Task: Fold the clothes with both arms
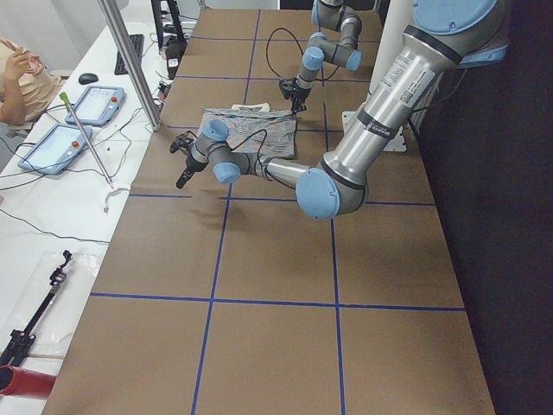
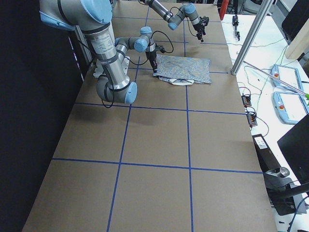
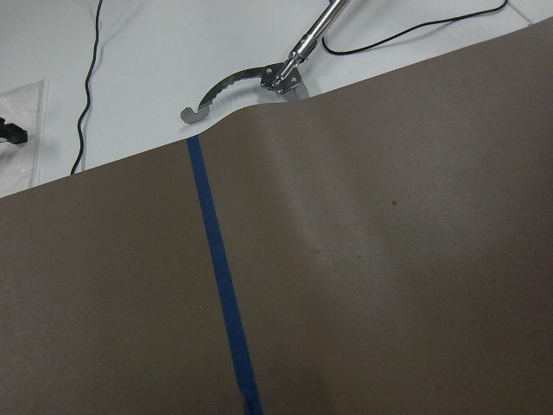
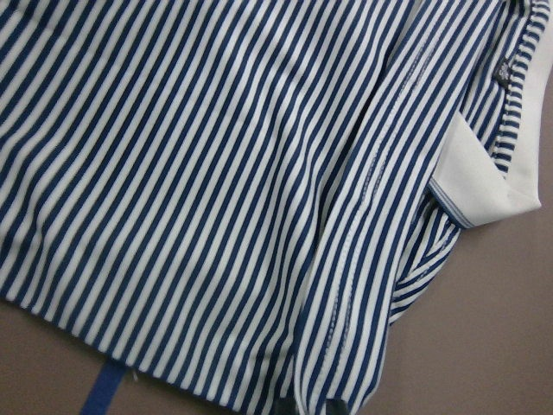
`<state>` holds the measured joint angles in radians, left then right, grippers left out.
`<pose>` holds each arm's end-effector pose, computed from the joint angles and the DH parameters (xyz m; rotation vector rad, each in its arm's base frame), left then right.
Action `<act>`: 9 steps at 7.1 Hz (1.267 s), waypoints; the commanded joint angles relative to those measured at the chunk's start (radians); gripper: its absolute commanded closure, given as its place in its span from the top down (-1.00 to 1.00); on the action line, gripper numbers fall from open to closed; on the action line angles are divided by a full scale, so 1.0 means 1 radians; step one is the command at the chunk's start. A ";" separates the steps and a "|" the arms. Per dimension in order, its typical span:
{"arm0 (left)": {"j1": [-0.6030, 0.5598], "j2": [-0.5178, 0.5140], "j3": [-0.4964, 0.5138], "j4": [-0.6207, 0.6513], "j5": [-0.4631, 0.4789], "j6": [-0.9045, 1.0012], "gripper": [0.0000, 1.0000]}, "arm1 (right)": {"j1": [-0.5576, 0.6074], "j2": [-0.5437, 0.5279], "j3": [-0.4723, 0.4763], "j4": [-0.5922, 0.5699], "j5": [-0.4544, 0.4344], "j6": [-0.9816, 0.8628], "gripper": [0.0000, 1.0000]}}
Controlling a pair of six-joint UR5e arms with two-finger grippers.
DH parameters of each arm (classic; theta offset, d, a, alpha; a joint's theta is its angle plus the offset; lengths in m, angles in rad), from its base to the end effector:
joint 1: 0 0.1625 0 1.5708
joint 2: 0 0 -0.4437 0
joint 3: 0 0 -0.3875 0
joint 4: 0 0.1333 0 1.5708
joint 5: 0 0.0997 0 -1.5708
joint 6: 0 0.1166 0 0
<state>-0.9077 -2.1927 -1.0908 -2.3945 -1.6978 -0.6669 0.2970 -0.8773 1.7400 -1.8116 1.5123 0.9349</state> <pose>0.3953 -0.6987 0.4521 0.6866 0.6870 0.0578 -0.6135 -0.3343 0.2459 0.3315 -0.5320 -0.3096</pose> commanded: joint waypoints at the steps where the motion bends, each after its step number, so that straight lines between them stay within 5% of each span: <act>1: 0.004 0.001 0.000 0.000 0.001 -0.002 1.00 | 0.016 -0.044 0.041 -0.005 -0.007 -0.013 -1.00; 5: 0.006 0.001 -0.001 -0.002 0.000 -0.002 1.00 | -0.051 -0.216 0.181 0.004 -0.087 0.033 -0.99; 7: 0.006 -0.001 -0.001 0.000 0.001 -0.002 1.00 | -0.075 -0.213 0.181 0.006 -0.089 0.121 0.99; 9: 0.006 -0.001 -0.003 0.000 0.000 -0.002 1.00 | -0.020 -0.201 0.208 0.009 -0.078 0.114 1.00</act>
<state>-0.9020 -2.1935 -1.0927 -2.3947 -1.6976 -0.6688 0.2411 -1.0871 1.9378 -1.8049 1.4271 1.0497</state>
